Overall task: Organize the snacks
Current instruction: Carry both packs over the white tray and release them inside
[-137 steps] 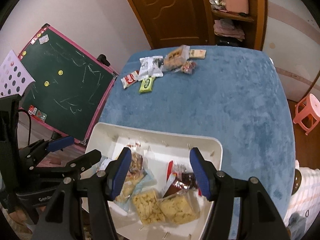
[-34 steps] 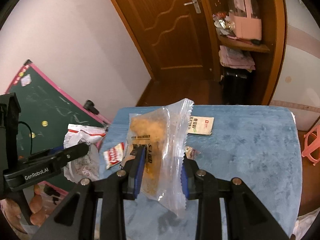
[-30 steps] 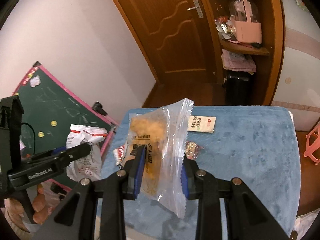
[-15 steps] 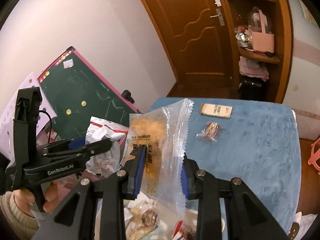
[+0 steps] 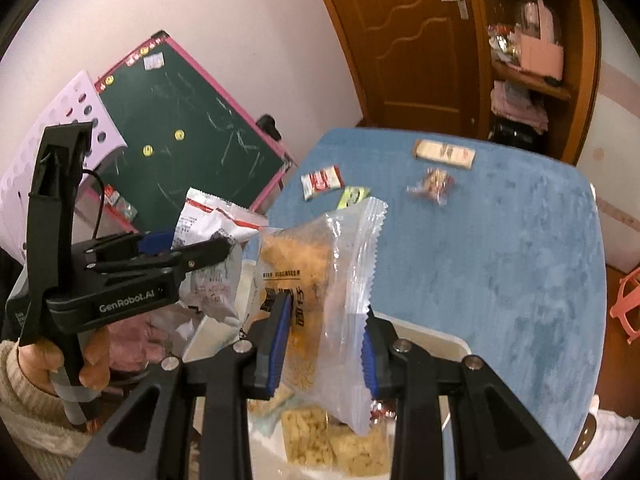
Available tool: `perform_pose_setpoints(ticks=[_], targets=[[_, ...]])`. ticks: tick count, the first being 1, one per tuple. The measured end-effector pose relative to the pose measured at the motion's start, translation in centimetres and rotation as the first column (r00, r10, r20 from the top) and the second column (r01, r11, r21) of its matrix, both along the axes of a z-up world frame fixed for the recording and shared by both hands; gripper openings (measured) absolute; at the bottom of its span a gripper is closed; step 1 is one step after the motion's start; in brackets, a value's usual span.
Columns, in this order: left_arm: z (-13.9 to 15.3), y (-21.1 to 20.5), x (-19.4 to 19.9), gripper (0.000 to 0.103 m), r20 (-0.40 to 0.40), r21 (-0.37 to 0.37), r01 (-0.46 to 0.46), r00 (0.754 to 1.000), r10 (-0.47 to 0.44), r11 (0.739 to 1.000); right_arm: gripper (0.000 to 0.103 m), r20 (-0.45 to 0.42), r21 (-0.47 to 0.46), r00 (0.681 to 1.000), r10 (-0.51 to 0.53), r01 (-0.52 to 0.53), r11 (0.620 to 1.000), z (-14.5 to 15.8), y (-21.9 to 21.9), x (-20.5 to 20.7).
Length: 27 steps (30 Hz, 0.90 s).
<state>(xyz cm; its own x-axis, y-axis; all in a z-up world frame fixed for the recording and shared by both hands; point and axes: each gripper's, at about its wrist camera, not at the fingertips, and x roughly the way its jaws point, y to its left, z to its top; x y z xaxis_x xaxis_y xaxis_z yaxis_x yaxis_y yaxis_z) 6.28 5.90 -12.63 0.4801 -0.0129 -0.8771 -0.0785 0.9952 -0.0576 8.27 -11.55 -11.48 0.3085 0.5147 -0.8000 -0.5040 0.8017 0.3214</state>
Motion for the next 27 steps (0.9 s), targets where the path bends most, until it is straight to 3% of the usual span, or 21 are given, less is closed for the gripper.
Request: perform_pose_setpoints(ticks=[7,13,22,27], targets=[[-3.2,-1.2,-1.4,0.049,-0.068,0.038,0.013,0.998,-0.011,0.999,0.032,-0.061,-0.046,0.998,0.036,-0.039,0.998,-2.4,-0.2,-1.8],[-6.1,-1.6,-2.1,0.049,-0.140,0.011,0.007,0.990,-0.005,1.000,0.032,-0.131,-0.080,0.990,0.052,-0.062,0.995,-5.0,-0.2,-2.3],[-8.3,-2.7,-2.6,0.050,-0.206,0.028,0.031,0.978,-0.024,0.999,0.036,-0.225,-0.112,0.971,0.077,-0.104,0.988,-7.7,0.0,-2.5],[-9.3,-3.4,-2.8,0.056,-0.250,0.030,0.049,0.968,-0.040,0.998,0.041,-0.256,-0.126,0.965,0.053,-0.088,0.988,-8.5,-0.5,-2.1]])
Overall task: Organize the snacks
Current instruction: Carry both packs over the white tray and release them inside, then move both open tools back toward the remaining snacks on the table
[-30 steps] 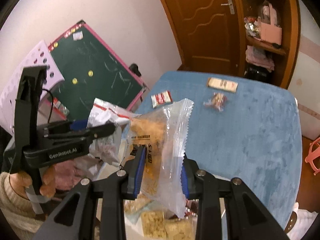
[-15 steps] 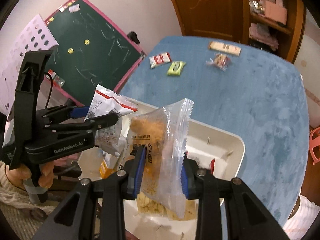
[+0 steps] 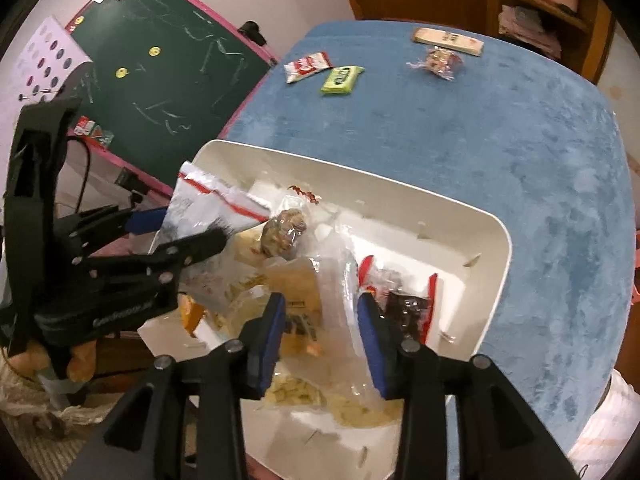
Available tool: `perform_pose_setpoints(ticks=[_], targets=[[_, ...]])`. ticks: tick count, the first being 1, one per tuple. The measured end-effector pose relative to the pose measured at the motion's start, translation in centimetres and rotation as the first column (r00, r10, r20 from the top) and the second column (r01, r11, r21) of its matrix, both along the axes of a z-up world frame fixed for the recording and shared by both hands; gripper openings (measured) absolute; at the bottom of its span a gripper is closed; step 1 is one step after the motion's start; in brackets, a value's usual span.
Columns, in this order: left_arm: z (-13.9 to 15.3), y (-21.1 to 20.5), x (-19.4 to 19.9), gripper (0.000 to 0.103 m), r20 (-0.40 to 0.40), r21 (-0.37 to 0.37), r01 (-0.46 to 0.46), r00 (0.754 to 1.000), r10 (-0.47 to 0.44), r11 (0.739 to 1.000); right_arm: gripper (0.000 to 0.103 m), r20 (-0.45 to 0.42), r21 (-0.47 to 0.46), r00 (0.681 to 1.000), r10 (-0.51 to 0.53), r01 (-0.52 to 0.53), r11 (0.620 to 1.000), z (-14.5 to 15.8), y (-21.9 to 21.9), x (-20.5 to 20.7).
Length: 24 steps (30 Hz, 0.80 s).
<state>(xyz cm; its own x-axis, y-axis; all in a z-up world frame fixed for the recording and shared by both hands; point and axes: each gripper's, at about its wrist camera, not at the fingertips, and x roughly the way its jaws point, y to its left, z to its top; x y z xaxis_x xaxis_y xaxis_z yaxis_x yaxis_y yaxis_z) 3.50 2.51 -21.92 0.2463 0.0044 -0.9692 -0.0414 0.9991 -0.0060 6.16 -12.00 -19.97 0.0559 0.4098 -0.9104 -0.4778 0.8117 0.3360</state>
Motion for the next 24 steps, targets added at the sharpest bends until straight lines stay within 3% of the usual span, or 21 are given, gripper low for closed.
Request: perform_pose_setpoints(ticks=[2,3,24], targets=[[-0.1,-0.2,-0.1,0.075,-0.005,0.020,-0.004,1.000,0.004,1.000,0.044,-0.006,0.006,1.000,-0.017,0.017,1.000,-0.1,-0.4,0.2],[0.0,-0.2,-0.1,0.077,-0.002,0.025,-0.006,1.000,0.006,1.000,0.045,-0.006,0.009,1.000,-0.018,0.018,1.000,-0.1,-0.4,0.2],[0.1,0.0,0.8,0.078,-0.009,0.034,0.004,1.000,-0.003,0.999,0.045,0.076,0.032,0.997,0.001,-0.003,0.999,1.5,0.3,0.3]])
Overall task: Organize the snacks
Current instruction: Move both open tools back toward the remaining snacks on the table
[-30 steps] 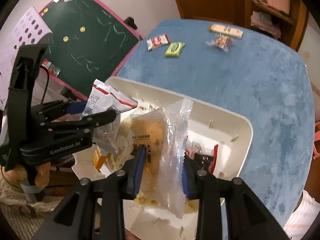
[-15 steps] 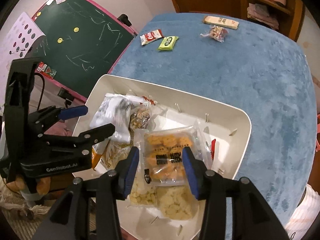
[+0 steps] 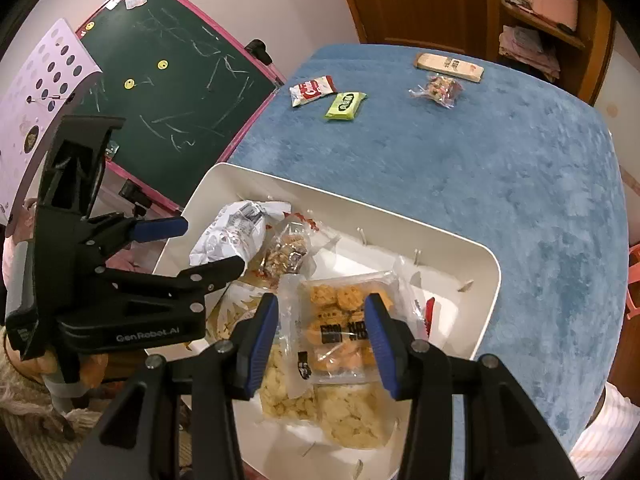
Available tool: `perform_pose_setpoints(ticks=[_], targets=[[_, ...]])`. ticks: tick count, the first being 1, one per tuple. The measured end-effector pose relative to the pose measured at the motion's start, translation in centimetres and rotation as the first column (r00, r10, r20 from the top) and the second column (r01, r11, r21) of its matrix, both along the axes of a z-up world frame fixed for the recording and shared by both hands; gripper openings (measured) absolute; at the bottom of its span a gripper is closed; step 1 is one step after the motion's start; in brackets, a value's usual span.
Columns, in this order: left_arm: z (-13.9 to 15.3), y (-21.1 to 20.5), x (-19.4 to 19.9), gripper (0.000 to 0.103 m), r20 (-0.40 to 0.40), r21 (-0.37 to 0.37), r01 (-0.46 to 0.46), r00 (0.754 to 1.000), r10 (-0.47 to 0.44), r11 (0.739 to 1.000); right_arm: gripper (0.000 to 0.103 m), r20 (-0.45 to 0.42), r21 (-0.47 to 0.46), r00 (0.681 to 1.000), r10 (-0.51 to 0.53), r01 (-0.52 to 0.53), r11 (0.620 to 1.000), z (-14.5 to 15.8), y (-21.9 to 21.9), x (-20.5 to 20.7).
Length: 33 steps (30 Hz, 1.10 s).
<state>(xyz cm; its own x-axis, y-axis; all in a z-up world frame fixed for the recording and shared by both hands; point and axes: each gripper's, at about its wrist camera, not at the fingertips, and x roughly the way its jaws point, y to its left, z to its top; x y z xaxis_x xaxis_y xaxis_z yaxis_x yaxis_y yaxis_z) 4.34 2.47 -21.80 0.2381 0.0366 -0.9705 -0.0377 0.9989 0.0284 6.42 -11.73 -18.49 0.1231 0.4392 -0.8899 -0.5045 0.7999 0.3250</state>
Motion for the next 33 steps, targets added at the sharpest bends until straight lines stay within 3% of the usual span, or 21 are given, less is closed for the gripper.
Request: perform_pose_setpoints(ticks=[13,24,33], targets=[[1.0,1.9,0.2,0.078,0.028,-0.004,-0.002,1.000,0.002,1.000,0.046,0.006,0.024,1.000,-0.011,0.011,1.000,0.6,1.6,0.2],[5.8,6.2,2.7,0.078,0.155,0.035,-0.033,0.988,0.027,0.999,0.045,0.078,0.077,0.996,-0.045,0.039,0.996,4.4,4.0,3.3],[8.0,9.0,5.5,0.078,0.216,0.087,-0.031,0.976,0.012,0.996,0.045,0.185,0.075,0.981,-0.055,0.041,0.996,8.1,5.6,7.0]])
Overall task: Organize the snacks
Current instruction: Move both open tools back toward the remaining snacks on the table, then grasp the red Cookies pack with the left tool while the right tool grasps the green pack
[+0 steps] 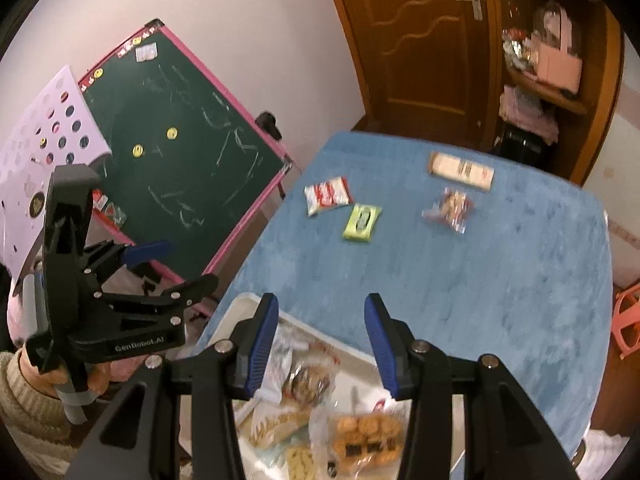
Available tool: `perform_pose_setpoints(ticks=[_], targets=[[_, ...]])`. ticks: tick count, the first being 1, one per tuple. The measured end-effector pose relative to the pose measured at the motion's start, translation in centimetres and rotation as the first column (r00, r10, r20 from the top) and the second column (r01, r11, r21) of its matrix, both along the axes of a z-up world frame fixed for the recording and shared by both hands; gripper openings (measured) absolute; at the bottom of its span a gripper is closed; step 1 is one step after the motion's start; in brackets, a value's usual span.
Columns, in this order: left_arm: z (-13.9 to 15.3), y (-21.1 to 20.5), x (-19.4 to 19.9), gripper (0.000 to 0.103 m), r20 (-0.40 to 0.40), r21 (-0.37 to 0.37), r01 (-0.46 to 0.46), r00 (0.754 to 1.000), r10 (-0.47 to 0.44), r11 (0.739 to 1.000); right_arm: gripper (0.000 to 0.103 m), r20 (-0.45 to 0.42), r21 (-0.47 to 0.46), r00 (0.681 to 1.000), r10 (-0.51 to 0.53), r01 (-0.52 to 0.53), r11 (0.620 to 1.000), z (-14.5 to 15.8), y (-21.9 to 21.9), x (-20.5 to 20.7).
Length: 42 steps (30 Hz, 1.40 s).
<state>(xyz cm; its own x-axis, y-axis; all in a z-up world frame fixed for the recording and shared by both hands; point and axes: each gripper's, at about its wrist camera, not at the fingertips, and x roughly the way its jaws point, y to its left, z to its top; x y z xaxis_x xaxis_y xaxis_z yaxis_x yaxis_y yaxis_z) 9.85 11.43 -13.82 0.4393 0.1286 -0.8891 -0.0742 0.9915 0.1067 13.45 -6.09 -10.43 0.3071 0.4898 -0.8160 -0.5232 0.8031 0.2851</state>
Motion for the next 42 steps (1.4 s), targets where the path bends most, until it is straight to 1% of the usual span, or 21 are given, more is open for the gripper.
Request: perform_pose_setpoints(ticks=[6,9,12,13,15,19,21,24,25,27,31,33,38,42], targets=[[1.4,1.7,3.3,0.078,0.040,0.027,0.015,0.999,-0.016,1.000,0.045,0.062,-0.015,0.998,-0.012,0.013,1.000,2.0,1.2,3.1],[2.1,2.5,5.4,0.078,0.069,0.070,0.030,0.997,-0.034,0.997,0.045,0.095,-0.020,0.995,-0.022,0.024,1.000,2.8,1.7,4.6],[2.5,3.0,7.4,0.083,0.084,0.106,0.047,0.995,-0.056,0.993,0.045,0.123,-0.019,0.991,-0.049,0.052,0.998,3.5,2.2,6.6],[2.5,3.1,8.2,0.085,0.089,0.117,0.059,0.994,-0.069,0.991,0.045,0.127,-0.018,0.990,-0.058,0.061,0.998,3.6,2.3,7.1],[2.3,3.3,9.5,0.085,0.088,0.136,0.075,0.992,-0.087,0.988,0.045,0.136,-0.012,0.988,-0.077,0.080,0.997,3.8,2.6,8.4],[0.8,3.4,12.4,0.085,0.074,0.179,0.122,0.988,-0.137,0.976,0.045,0.133,-0.017,0.986,-0.102,0.105,0.994,3.1,3.8,11.1],[-0.1,3.5,13.6,0.085,0.058,0.172,0.143,0.986,-0.155,0.975,0.045,0.114,-0.018,0.987,-0.110,0.112,0.993,2.1,4.6,12.6],[-2.1,4.0,15.7,0.085,0.018,0.100,0.194,0.980,-0.197,0.976,0.045,0.080,-0.040,0.989,-0.126,0.129,0.991,0.0,5.7,14.4],[-2.9,4.2,16.3,0.085,0.005,0.074,0.208,0.978,-0.209,0.975,0.045,0.061,-0.048,0.991,-0.121,0.124,0.991,-1.1,6.3,15.1],[-4.6,4.7,17.6,0.085,-0.028,0.045,0.225,0.974,-0.224,0.973,0.045,0.037,-0.084,0.992,-0.121,0.123,0.989,-3.1,7.3,16.0],[-7.8,5.2,19.4,0.085,-0.093,0.001,0.262,0.961,-0.261,0.965,0.045,-0.060,-0.143,0.992,-0.111,0.101,0.984,-8.3,9.3,17.6],[-9.2,5.3,20.1,0.085,-0.119,0.004,0.280,0.953,-0.278,0.960,0.045,-0.108,-0.167,0.987,-0.119,0.100,0.981,-10.8,10.0,18.2],[-12.7,5.3,21.6,0.085,-0.195,0.037,0.331,0.928,-0.318,0.943,0.045,-0.201,-0.220,0.969,-0.142,0.097,0.971,-16.0,11.3,18.9],[-14.4,5.2,22.4,0.085,-0.228,0.030,0.349,0.915,-0.333,0.937,0.045,-0.266,-0.247,0.950,-0.164,0.097,0.964,-18.9,12.1,19.2]])
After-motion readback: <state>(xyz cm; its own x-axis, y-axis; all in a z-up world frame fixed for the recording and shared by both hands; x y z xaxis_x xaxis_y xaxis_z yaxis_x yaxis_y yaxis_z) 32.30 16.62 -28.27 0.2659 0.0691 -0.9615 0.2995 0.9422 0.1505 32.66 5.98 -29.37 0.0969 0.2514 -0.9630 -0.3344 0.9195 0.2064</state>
